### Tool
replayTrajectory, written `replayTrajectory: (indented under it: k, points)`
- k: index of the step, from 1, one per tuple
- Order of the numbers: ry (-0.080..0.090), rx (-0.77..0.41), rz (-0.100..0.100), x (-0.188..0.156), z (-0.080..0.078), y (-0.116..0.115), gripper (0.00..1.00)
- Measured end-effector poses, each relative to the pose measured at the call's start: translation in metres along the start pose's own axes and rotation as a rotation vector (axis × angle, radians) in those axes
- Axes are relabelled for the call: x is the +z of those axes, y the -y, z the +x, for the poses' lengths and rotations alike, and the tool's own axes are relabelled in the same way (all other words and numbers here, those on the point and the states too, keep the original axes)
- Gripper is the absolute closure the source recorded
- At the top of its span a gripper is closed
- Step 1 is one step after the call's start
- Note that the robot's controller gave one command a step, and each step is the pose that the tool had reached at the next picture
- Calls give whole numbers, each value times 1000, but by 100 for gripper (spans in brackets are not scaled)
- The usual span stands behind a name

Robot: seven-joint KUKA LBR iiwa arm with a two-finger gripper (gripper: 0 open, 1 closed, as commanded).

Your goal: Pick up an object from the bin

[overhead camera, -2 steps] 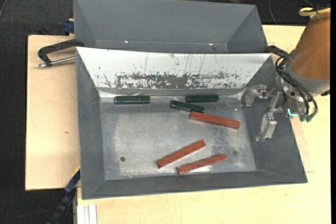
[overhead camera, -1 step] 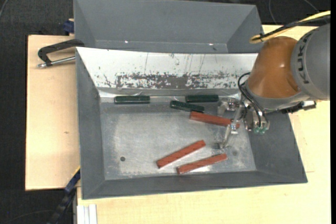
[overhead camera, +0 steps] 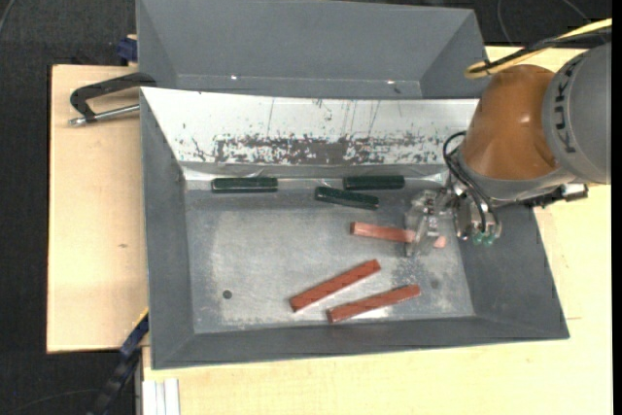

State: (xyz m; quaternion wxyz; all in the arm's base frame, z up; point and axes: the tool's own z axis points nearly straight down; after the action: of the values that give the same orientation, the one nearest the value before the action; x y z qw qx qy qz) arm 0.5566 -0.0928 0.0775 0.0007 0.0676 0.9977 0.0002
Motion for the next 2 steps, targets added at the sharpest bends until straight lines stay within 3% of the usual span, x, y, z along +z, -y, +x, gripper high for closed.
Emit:
replayTrajectory:
  k: [1, 2]
  points:
    - [14, -37, -1, -154, 2, -27, 100]
    - [5, -36, 0, -149, 3, -26, 0]
